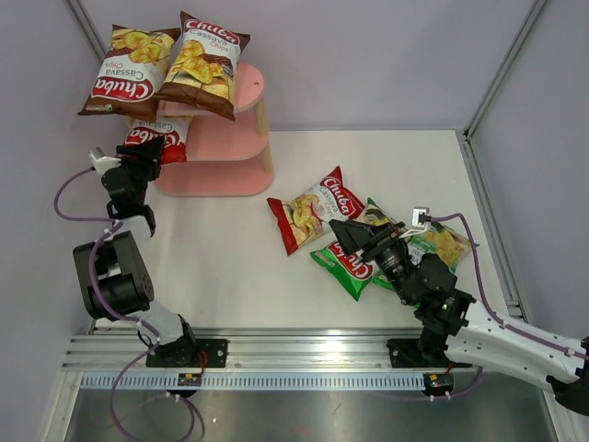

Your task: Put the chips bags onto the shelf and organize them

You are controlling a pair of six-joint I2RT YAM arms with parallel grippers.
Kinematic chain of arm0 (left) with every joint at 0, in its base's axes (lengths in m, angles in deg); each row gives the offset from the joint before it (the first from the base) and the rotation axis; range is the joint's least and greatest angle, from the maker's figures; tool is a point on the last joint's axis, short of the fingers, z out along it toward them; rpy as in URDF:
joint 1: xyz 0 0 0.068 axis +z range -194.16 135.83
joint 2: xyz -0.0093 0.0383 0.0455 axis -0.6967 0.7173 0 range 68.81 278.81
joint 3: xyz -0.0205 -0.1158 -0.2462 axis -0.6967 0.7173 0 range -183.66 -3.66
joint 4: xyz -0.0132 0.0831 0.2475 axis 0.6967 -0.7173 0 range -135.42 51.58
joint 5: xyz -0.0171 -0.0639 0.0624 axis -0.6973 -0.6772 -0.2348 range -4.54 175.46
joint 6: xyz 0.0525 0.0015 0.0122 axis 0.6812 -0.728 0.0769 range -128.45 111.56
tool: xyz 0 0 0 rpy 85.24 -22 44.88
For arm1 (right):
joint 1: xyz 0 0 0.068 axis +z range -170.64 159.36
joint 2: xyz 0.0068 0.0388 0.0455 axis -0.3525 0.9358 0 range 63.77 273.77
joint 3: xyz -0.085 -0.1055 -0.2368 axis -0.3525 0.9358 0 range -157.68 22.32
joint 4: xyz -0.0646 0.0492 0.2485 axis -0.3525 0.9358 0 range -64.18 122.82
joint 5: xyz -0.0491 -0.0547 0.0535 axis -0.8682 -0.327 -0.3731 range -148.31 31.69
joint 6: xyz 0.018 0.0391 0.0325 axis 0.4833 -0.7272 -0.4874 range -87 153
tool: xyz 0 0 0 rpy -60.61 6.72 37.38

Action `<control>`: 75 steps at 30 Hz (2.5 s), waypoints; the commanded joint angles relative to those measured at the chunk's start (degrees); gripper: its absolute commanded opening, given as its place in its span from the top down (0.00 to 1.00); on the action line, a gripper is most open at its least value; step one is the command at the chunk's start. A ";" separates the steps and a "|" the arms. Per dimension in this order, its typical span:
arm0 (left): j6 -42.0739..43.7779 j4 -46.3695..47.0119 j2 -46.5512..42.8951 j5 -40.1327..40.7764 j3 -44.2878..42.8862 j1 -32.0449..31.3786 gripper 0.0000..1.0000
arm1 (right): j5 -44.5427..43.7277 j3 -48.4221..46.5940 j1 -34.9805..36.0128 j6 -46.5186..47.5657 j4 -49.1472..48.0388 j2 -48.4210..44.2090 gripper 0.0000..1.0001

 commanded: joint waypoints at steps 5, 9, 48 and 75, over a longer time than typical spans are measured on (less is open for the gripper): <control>4.06 -2.33 1.97 0.24 -5.01 0.34 0.38 | -3.41 0.55 -0.07 0.66 -0.05 -1.40 0.06; 6.94 -12.78 0.21 3.58 -6.15 -0.19 0.38 | -3.67 0.72 0.02 0.23 0.21 -1.66 0.06; 10.56 -34.86 -8.14 10.62 -7.91 -2.30 0.01 | 2.74 -10.79 -1.56 1.90 17.44 10.81 0.03; 18.02 -54.29 -33.44 5.18 0.52 -2.74 0.01 | 44.91 -27.75 -39.17 14.97 30.97 40.69 0.01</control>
